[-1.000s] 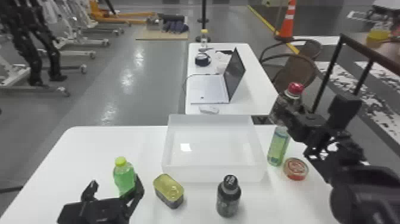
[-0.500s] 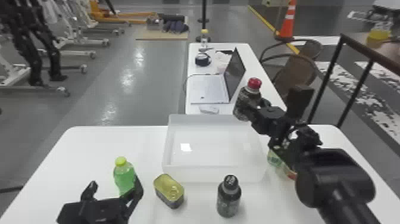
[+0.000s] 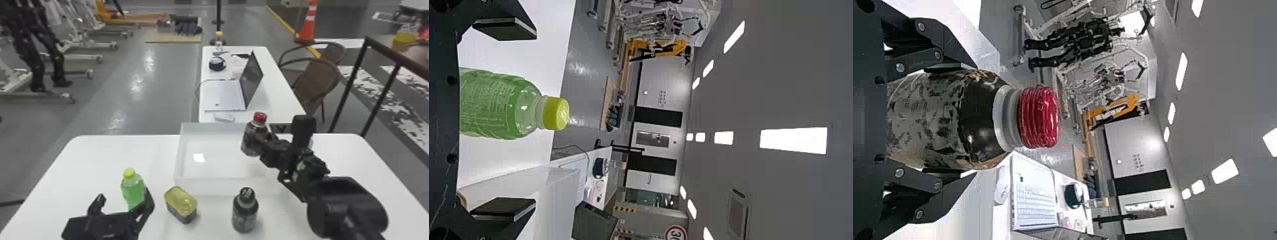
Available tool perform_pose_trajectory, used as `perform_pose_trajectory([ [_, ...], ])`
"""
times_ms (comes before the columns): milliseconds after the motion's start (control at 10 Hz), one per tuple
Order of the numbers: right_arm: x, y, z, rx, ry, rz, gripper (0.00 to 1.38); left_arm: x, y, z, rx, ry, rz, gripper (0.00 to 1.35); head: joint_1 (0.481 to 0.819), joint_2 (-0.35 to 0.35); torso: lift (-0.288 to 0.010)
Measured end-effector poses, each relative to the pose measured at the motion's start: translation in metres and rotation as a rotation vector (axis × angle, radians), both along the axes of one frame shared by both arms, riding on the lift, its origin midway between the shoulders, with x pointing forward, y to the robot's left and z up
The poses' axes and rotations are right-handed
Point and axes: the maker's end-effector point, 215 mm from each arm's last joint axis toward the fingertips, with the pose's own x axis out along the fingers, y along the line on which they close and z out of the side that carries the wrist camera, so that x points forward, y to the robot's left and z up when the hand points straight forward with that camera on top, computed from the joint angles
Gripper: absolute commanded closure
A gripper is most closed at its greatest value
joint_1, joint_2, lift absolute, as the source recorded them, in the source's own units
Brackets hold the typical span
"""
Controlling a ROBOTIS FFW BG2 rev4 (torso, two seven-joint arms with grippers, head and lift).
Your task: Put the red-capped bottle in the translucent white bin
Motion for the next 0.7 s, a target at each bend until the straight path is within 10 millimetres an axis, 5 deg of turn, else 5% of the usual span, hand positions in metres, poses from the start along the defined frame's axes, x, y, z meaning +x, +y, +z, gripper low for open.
perform_pose_trajectory([
  [300,-0.006,-0.003,-0.032,-0.002,0.062,-0.003,0.89,-0.001,0.000,-0.002,-0.004,0.002,0.000,0.12,0.549,0.000,-0.100],
  [700,-0.013,-0.008,-0.057,-0.015,0.101,-0.005,0.41,-0.001,0.000,-0.001,-0.006,-0.003,0.001,0.12,0.549,0.000,-0.100],
])
